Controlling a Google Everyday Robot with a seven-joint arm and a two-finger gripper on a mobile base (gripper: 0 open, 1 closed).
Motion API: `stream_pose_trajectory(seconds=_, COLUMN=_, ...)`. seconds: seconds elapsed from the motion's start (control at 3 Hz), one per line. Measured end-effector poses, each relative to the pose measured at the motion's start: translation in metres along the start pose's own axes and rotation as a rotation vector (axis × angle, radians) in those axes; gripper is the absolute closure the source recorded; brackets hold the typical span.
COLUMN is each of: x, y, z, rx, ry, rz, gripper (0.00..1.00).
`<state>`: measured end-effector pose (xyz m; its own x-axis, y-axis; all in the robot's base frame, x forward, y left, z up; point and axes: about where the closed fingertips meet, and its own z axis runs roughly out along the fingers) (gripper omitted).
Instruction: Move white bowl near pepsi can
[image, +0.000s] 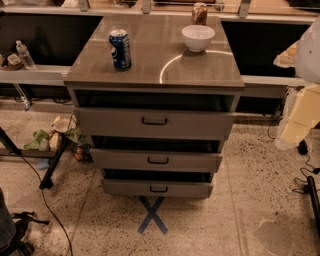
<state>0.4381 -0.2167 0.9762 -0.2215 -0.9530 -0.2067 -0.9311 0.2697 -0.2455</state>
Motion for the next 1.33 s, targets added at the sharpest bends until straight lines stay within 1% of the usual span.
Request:
stream_pose_trajectory(seconds=0.33, x=0.0, y=-0.004, z=0.001, rx=0.009, ry=-0.001, rz=0.003, gripper=0.0)
stream_pose_trajectory(seconds=0.67, x=-0.002, y=-0.027, z=0.008, rx=0.048, ry=-0.007, rz=0.018, gripper=0.0)
stream_pose_trajectory(seconds=1.0, x=0.012, y=-0.091, z=0.039, rx=0.069, ry=0.053, rz=0.078, gripper=0.0)
stream_pose_trajectory(seconds=1.33, x=-0.008, y=-0.146, z=0.075, rx=0.071, ry=0.056, rz=0.077, gripper=0.0)
